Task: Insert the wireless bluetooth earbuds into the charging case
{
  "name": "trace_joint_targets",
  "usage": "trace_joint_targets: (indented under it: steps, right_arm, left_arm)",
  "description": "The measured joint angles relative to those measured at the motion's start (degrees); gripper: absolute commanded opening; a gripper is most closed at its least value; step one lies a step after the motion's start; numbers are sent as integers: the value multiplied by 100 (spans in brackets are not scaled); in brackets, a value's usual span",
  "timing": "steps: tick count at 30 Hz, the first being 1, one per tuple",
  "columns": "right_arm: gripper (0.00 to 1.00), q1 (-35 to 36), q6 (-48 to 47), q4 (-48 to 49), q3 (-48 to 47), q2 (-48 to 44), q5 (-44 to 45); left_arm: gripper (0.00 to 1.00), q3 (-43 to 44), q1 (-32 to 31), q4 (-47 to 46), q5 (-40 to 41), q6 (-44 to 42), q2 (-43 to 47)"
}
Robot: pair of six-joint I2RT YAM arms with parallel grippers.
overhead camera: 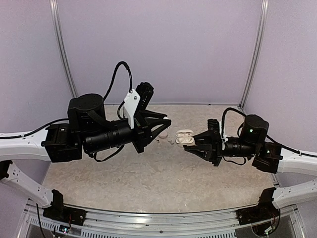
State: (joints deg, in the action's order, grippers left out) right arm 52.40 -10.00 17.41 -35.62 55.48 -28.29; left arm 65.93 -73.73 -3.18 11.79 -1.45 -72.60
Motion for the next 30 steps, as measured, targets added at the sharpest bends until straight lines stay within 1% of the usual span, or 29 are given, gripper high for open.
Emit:
trace_joint_targets:
  steps: [7,12,16,21,30]
  right_arm:
    - [0,323,-378,7,0,-50,494]
    - [0,363,-385,24,-4,-20,520]
    - [0,372,-87,92,-57,177,321]
    - [0,374,422,225,-142,444,-129]
    - [0,376,1152,470,-291,553,-791]
  left_arm:
    - [10,103,-116,-203,15,-85,-310]
    - [10,177,-214,-289,7,-199,-474]
    - [10,184,-223,-306,-42,-304,-522]
    - [9,184,-223,-328,-96,-538,-531]
    - [8,184,-225,-315,-133,-1069,-531]
